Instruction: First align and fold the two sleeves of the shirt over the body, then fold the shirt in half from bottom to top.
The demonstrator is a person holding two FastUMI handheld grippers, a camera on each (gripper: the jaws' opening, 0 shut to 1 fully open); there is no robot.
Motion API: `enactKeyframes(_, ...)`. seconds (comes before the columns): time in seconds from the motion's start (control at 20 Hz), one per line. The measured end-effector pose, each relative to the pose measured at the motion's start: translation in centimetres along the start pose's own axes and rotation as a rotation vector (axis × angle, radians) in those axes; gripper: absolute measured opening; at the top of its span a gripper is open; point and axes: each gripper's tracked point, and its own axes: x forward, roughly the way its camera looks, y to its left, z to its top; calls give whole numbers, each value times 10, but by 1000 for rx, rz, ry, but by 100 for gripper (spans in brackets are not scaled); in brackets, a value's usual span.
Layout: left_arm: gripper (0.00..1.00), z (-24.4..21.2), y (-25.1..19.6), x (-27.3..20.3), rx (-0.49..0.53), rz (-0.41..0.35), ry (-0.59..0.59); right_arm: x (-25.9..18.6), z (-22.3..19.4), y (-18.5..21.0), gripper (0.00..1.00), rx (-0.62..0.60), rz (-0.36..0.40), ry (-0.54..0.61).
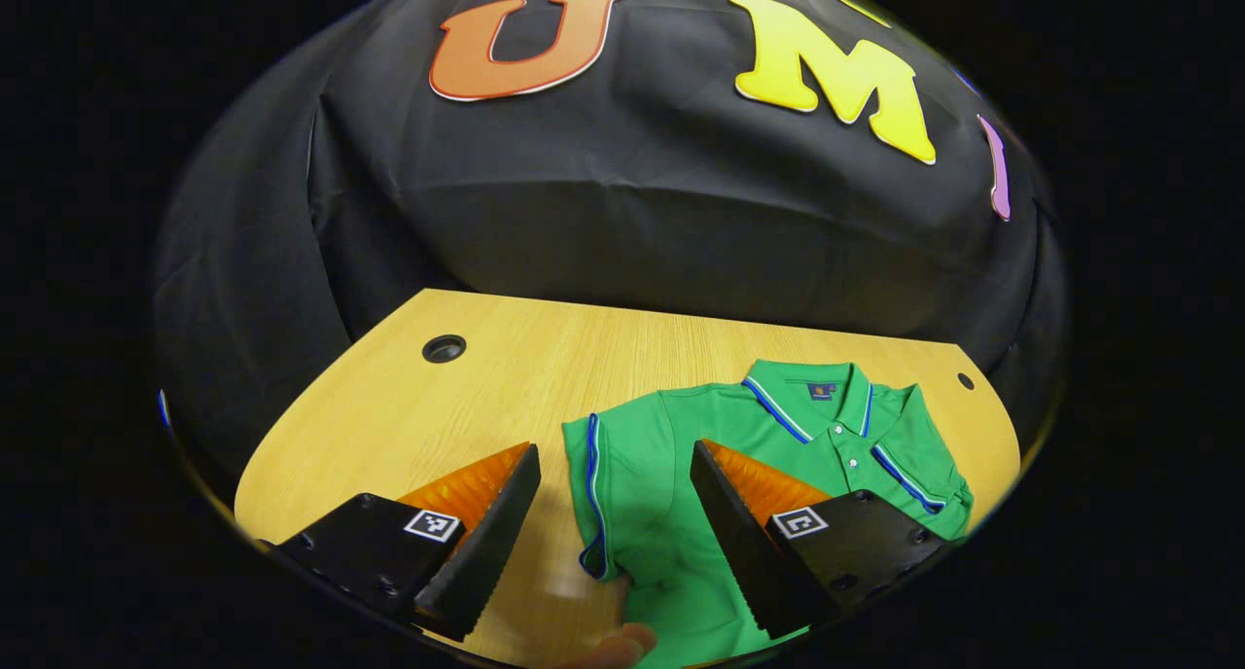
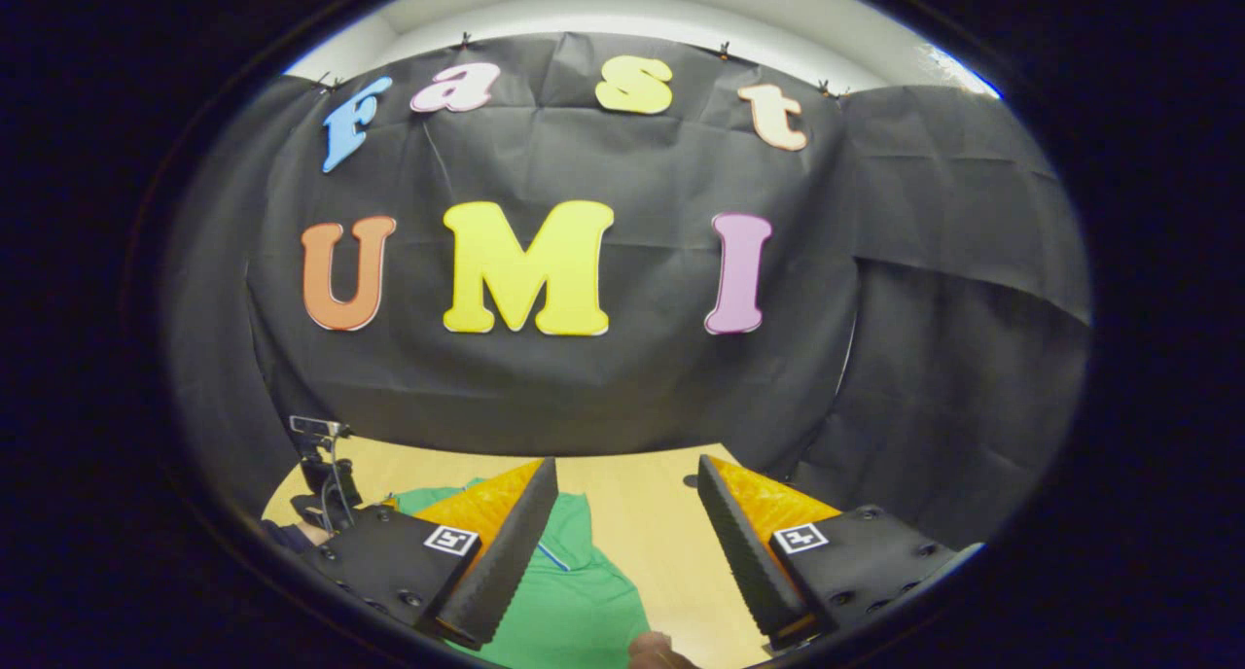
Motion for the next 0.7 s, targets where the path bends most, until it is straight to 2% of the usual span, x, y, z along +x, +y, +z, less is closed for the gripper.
enactKeyframes(0.05,100,-2,1,6,-1,0,9,-8,-4,7,92,-9,8,8)
enactKeyframes(0.2,100,-9,1,20,-31,9,49,-18,-8,24,95,25,54,38)
enactKeyframes(0.3,99,-11,2,29,-24,21,65,-13,-10,15,92,-19,35,44)
enactKeyframes(0.4,98,-14,2,35,7,26,74,-10,-14,17,92,-7,35,65)
enactKeyframes(0.55,86,-23,-8,41,-4,-10,103,-8,-23,11,92,-16,32,99)
enactKeyframes(0.7,75,-27,-2,43,-15,12,112,-5,-34,16,92,-26,45,128)
